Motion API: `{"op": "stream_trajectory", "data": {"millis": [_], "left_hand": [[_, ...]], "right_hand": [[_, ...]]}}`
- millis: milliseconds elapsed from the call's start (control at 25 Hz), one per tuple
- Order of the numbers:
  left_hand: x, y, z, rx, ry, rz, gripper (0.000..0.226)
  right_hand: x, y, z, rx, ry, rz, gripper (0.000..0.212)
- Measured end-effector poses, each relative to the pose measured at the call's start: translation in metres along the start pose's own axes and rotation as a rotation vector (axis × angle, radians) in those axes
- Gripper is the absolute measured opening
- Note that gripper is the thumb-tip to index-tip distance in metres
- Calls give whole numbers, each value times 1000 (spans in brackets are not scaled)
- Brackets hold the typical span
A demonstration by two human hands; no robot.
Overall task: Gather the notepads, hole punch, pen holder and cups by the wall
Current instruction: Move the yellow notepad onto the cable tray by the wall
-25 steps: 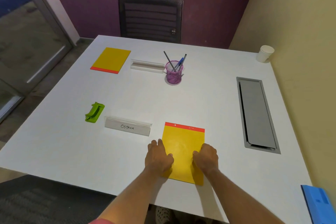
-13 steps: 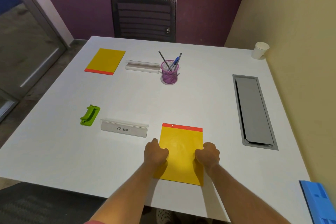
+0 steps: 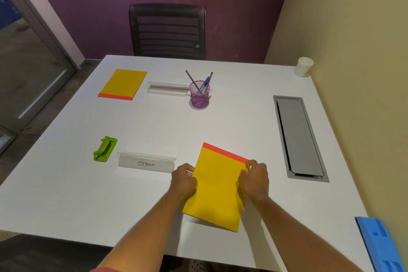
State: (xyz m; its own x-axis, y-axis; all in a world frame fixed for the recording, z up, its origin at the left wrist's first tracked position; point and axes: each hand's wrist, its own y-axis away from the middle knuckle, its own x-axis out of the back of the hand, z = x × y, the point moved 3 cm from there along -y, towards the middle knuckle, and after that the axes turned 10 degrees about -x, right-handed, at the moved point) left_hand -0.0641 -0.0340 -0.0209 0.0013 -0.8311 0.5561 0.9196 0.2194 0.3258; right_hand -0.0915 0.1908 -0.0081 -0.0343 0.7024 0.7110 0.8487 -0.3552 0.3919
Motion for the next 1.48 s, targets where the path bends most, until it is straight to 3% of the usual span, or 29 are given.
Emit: {"op": "stream_trajectory", "data": {"millis": [160,440,560,680,800,880,1120,1480], "left_hand": [[9,-8,34,-152,-26,1,28],[19,-18,83,-316,-91,-88,26],[13,-22,95,-370,-122,-117,28],[-2,-24,112,-447,-126,-178,29],[-23,-22,133,-573,-357,-174,35],[-34,-23,145,-639,-510,-109,55],[-71,-32,169,-683,-626,-26,92],[-138,-57,196,-662,-731,-11,101]], "right_hand": [[27,-10,-33,194,12,33,38],[62,-13,-36,196,-36,-122,19],[74,-11,-21,136,-77,-259,12],[83,-11,-1,47,-138,-294,8],[91,-15,19,-38,-246,-292,6],[98,-23,33,-84,-317,-260,6],[121,-68,68,-274,-595,-77,13],[135,-141,95,-505,-1124,-15,14]]}}
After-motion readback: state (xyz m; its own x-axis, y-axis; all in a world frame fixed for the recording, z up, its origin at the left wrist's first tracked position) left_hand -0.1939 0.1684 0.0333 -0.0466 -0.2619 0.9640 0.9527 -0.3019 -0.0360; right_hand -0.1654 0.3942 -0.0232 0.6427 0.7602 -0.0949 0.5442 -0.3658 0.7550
